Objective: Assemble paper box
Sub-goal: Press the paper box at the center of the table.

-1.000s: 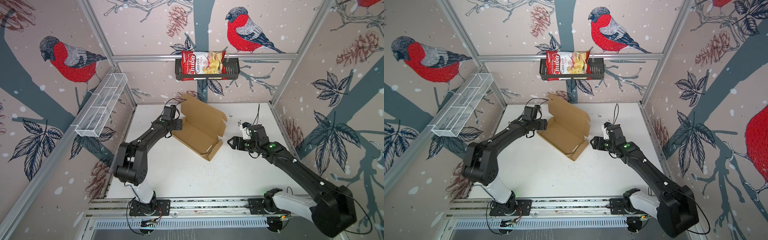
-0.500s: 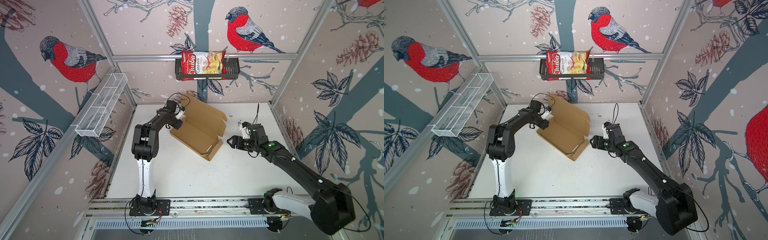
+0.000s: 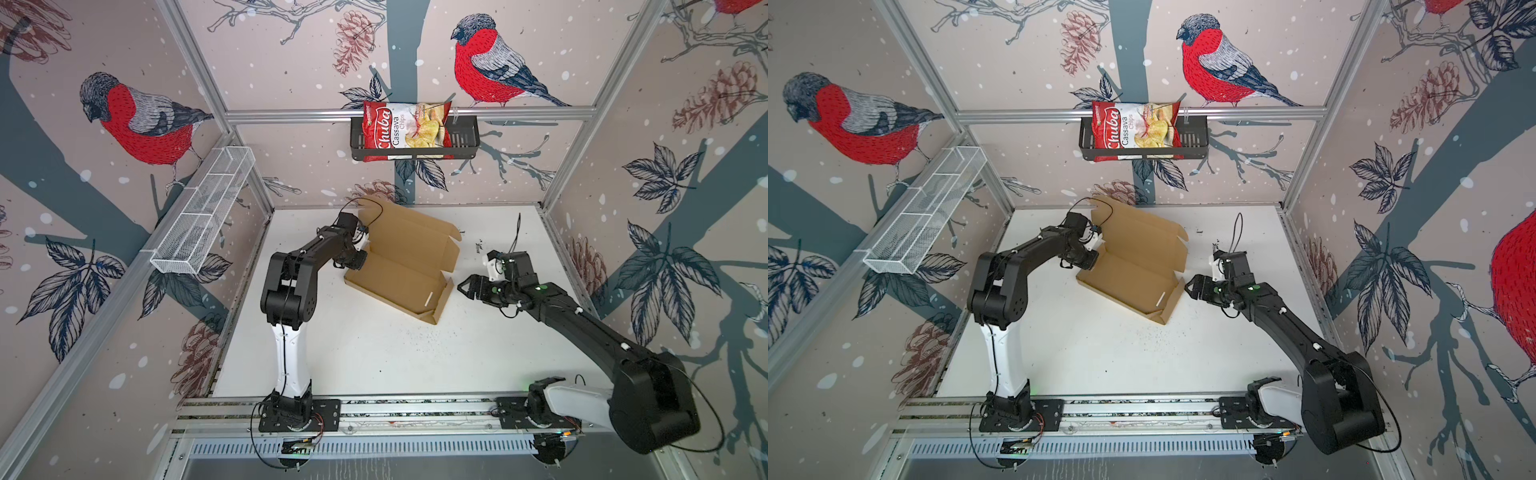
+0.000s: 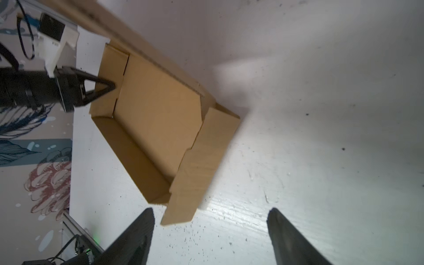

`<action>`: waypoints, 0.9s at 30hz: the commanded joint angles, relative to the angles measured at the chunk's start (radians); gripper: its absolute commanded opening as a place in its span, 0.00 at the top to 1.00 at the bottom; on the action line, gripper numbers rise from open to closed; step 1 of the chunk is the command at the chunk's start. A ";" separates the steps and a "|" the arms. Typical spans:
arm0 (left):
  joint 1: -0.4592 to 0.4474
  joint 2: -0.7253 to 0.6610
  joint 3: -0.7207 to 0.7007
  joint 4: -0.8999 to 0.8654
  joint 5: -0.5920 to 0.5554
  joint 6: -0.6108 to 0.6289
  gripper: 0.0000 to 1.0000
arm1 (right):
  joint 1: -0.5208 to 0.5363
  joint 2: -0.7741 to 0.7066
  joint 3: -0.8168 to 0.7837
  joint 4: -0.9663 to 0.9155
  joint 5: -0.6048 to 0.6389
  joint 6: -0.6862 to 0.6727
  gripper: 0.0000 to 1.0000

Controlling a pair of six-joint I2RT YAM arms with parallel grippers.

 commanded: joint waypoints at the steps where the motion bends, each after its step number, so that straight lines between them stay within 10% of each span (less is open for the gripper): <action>1: -0.009 -0.076 -0.106 0.051 -0.057 -0.199 0.89 | -0.065 0.014 -0.040 0.113 -0.147 0.014 0.24; 27: -0.072 -0.124 -0.227 0.095 -0.068 -0.282 0.89 | -0.072 0.569 -0.050 0.715 -0.447 0.131 0.42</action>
